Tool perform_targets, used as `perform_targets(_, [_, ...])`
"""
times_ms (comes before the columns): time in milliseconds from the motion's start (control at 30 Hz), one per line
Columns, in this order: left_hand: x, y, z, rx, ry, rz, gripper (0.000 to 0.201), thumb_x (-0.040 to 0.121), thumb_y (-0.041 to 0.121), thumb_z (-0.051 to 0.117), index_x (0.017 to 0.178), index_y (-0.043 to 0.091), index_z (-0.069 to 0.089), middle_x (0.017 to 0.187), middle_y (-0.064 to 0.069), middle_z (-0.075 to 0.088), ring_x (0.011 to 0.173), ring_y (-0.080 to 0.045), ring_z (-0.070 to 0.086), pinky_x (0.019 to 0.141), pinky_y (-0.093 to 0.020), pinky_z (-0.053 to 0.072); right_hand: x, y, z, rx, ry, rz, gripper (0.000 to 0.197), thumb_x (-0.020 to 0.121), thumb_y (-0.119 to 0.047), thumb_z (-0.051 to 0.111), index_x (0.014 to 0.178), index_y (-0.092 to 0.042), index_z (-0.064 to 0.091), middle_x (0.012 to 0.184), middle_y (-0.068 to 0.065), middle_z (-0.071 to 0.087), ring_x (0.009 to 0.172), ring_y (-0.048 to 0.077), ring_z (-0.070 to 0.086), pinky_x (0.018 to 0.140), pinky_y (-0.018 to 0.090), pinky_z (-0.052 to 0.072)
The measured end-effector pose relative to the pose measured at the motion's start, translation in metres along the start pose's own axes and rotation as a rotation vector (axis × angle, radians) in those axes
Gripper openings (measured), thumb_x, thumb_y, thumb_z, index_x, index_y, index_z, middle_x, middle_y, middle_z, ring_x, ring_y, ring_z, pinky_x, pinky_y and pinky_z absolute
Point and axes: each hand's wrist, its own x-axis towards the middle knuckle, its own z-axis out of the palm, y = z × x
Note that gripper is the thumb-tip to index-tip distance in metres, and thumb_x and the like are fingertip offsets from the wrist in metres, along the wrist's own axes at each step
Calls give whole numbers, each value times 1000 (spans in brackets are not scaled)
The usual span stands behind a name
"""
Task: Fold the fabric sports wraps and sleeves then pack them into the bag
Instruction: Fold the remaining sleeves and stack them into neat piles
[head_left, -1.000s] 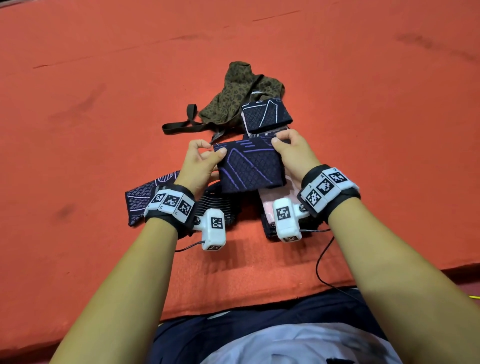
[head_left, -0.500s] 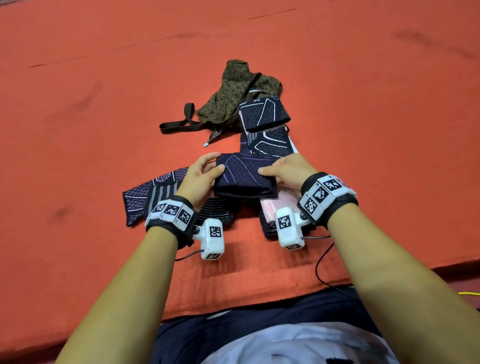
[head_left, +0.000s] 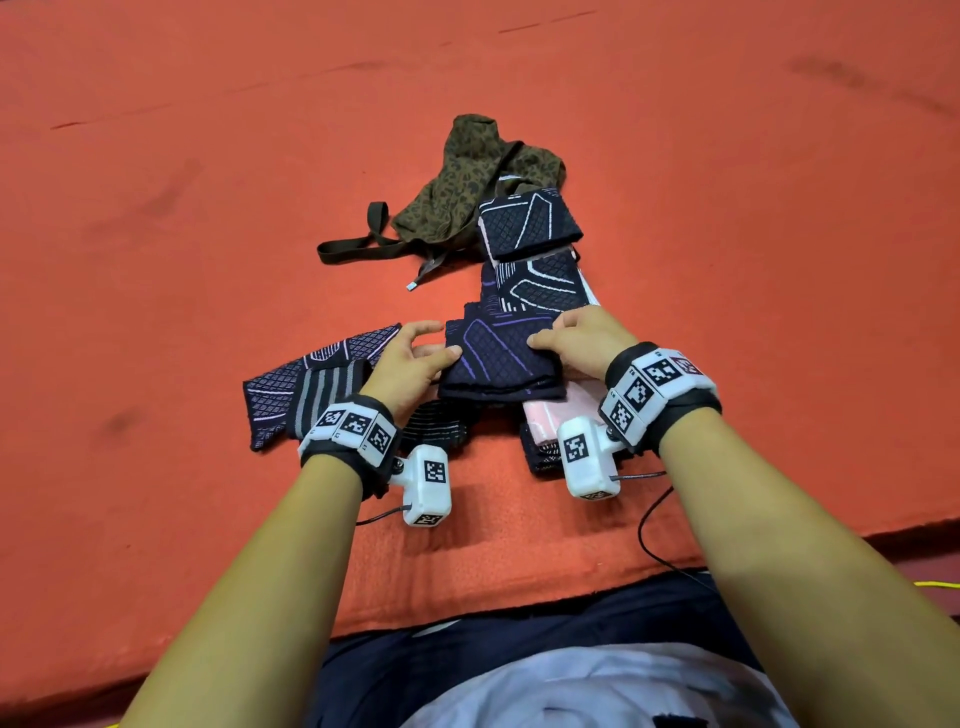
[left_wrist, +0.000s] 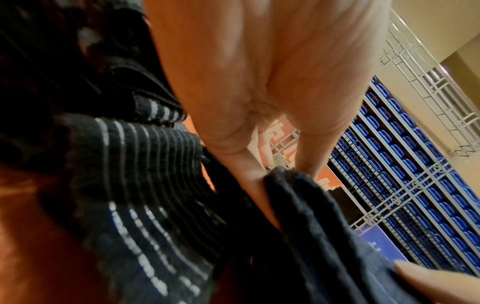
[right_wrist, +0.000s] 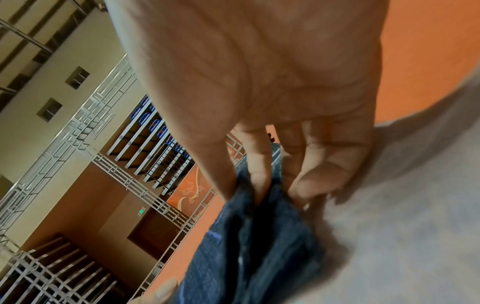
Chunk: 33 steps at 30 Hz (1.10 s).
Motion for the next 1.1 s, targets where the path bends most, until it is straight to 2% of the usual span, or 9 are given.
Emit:
perform_targets(167, [2,-4,-1,35,11,-60,12,94,11,67,96,8,55,83,-7,65,63,-12,65,56,-23,57,-4,-5,-7,-119,-113,104,34,74,-39,79,72,-8,68,78,12,70,70,25,61,82,45,58])
perform_targets(300, [-1,-9,-3,47,-50,-99,21,94,21,67,78,14,56,72,-7,65,59,-15,60,62,-28,55,-6,-8,-8,-111,-147,78,43,81,-17,79,56,-17,44,50,0,45,54,20,47,67,38,50])
perform_targets(467, [-7,-4,-6,75,-101,-159,18,97,31,63,95,15,54,85,-1,72,67,-19,70,55,-35,61,-3,0,1,-74,-64,-45,55,77,-19,80,48,-21,33,53,1,36,56,19,35,62,31,34])
perform_targets(633, [-9,2,-6,37,-93,-102,20,100,24,59,82,16,54,90,-4,72,73,-18,72,58,-26,59,2,5,6,30,25,-55,35,60,-29,82,47,-19,51,57,-2,52,61,20,53,68,48,57])
perform_targets(733, [-6,0,-6,-19,-67,-71,18,99,18,59,85,9,56,97,-20,64,86,-25,71,65,-26,60,-2,4,3,100,12,-52,37,68,-21,84,45,-18,55,52,-6,53,58,20,53,64,43,52])
perform_targets(833, [-6,-4,-6,-19,-49,-61,25,98,18,62,73,12,58,103,-22,61,93,-28,64,69,-28,61,-5,5,3,67,-2,-40,37,76,-22,83,46,-17,61,44,-9,49,53,17,47,61,33,44])
perform_targets(933, [-6,-7,-3,64,-18,-42,26,96,21,65,73,15,54,101,-17,64,91,-27,61,74,-31,60,-8,6,3,30,56,-46,35,73,-18,84,49,-17,59,54,-6,55,61,19,53,68,38,51])
perform_targets(1033, [-9,-6,0,115,25,34,16,92,13,69,85,14,55,87,-11,70,85,-27,66,85,-48,57,-14,3,1,32,81,-57,27,74,-12,83,63,-17,59,65,-3,59,66,19,57,73,39,54])
perform_targets(1100, [-12,0,1,62,8,91,26,90,4,69,106,17,53,78,-8,69,75,-24,68,78,-47,61,-17,2,-5,38,112,-73,27,74,-10,82,69,-19,57,68,-4,57,66,19,56,69,37,50])
